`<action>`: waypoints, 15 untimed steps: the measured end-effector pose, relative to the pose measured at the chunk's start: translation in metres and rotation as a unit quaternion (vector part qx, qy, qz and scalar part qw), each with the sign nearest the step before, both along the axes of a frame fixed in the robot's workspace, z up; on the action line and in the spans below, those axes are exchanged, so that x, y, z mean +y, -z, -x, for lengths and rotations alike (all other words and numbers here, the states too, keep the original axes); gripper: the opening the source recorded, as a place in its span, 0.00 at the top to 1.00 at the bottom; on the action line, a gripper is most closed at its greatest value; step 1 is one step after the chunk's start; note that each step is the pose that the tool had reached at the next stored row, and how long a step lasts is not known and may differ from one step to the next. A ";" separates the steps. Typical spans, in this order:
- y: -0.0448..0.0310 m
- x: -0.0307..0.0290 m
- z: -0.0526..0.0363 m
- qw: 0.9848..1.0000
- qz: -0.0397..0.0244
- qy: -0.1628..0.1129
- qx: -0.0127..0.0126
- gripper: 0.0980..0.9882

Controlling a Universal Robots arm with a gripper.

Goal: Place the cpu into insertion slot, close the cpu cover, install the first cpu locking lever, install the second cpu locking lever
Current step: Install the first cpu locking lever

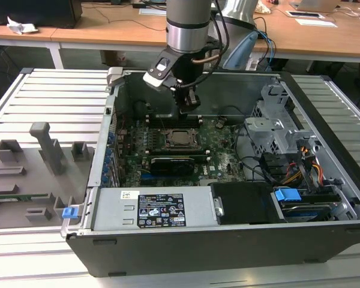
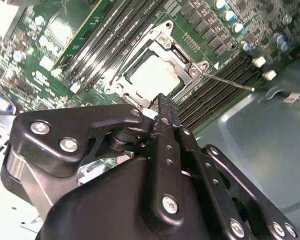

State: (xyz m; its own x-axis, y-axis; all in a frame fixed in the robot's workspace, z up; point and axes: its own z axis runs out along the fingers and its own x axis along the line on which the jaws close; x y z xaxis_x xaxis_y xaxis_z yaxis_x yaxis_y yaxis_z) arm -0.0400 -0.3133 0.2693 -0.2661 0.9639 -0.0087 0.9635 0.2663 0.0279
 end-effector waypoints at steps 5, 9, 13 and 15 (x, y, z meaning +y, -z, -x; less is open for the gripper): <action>0.0002 0.0000 0.0000 0.997 0.000 -0.075 0.000 0.99; 0.0002 0.0000 0.0000 0.995 0.000 -0.098 0.000 0.99; 0.0002 0.0000 0.0000 0.993 0.000 -0.122 0.000 0.99; 0.0002 0.0000 0.0000 0.992 0.000 -0.128 0.000 0.99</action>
